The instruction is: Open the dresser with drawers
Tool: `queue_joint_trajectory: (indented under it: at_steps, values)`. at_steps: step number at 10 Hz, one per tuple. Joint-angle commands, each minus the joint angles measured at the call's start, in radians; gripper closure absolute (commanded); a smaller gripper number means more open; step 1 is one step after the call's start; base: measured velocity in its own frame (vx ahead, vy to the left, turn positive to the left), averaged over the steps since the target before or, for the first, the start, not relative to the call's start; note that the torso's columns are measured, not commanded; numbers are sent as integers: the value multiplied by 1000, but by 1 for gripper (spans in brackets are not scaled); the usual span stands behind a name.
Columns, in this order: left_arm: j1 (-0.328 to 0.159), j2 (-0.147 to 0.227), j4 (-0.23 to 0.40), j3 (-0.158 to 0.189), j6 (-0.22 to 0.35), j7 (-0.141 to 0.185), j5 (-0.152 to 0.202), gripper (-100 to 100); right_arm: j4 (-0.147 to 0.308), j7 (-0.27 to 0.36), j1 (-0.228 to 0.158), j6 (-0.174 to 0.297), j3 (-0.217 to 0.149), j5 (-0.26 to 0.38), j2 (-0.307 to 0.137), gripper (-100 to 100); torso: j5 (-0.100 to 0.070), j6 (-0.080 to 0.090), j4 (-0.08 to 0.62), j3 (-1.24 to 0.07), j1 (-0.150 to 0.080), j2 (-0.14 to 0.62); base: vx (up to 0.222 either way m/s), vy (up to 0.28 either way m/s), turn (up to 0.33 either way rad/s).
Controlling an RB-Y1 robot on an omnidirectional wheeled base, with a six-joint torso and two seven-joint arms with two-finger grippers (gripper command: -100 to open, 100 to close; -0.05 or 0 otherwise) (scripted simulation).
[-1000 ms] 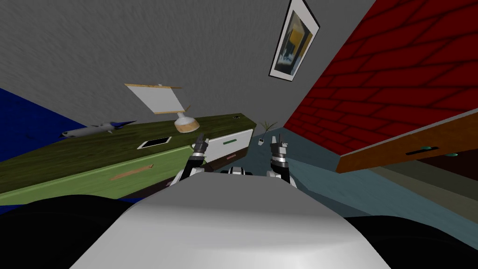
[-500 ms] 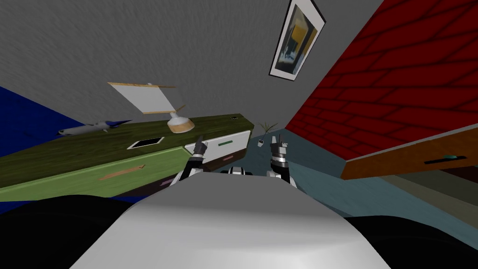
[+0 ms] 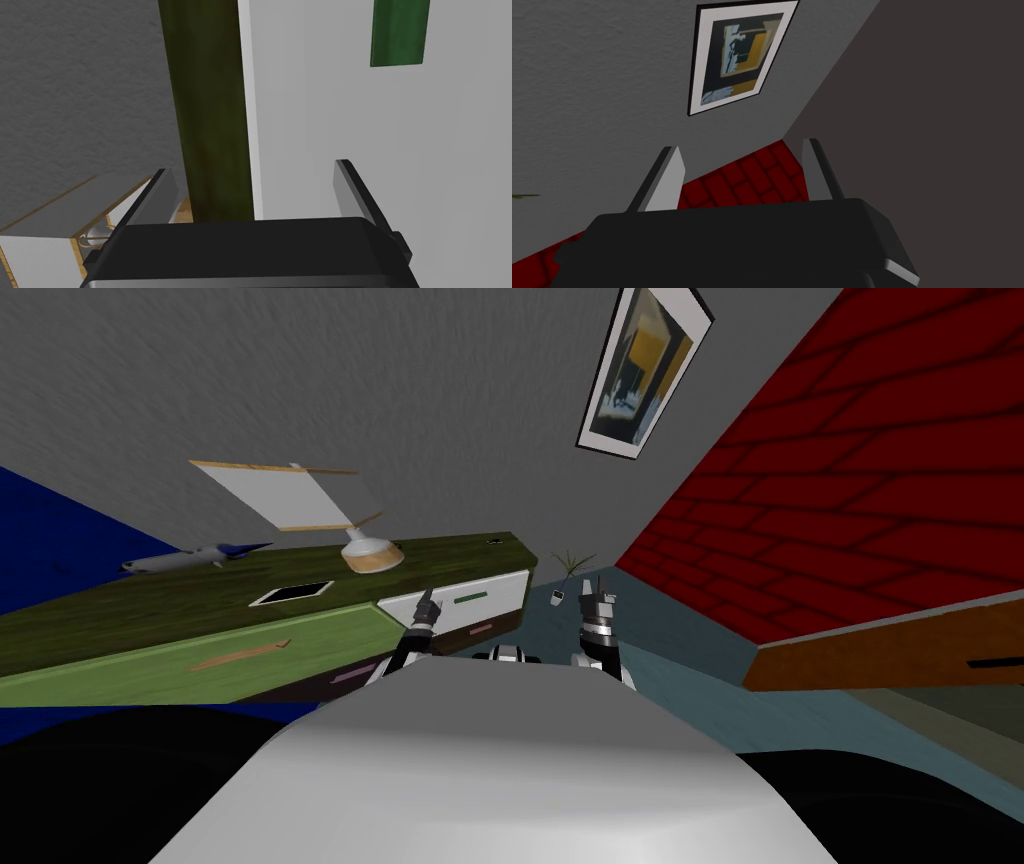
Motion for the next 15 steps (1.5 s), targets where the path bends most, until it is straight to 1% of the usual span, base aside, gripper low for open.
queue_joint_trajectory:
  at_steps: [1,2,3,4,8,9,10,11,12,15]
  values:
    - [-5,-25,51,18,28,7,18,-100,0,0,0,0,0,0,0,0,0,0,0,-1,-1,-1,88,-181,72]
    - [-6,-37,64,23,33,9,23,-100,0,0,0,0,0,0,0,0,0,0,0,0,1,0,59,-135,55]
    - [-7,-73,89,31,43,13,32,-100,0,0,0,0,0,0,0,0,1,0,0,1,4,1,25,-138,79]
    - [-8,-98,99,35,47,15,35,-100,0,0,0,0,0,0,0,0,1,0,1,2,2,3,24,-125,61]
    - [-9,-204,121,43,56,18,43,-100,0,0,0,0,0,0,0,0,1,0,0,0,3,0,32,-62,21]
    - [-7,-188,115,42,57,19,43,-100,0,0,0,0,0,0,0,0,1,0,0,1,3,1,4,-12,2]
    - [-5,-190,101,47,70,18,44,-100,0,0,0,0,0,0,0,0,1,0,0,1,3,1,96,26,-24]
    - [-5,-190,106,44,64,19,43,-100,0,0,0,0,0,0,0,0,1,0,-1,-2,4,-4,61,20,-7]
    - [-5,-190,104,44,66,18,43,100,0,0,0,0,0,0,0,0,1,0,-1,-1,2,-2,8,4,2]
    - [19,-189,78,36,67,21,44,100,0,0,-1,0,0,0,0,0,2,0,0,4,-1,6,-128,-46,4]
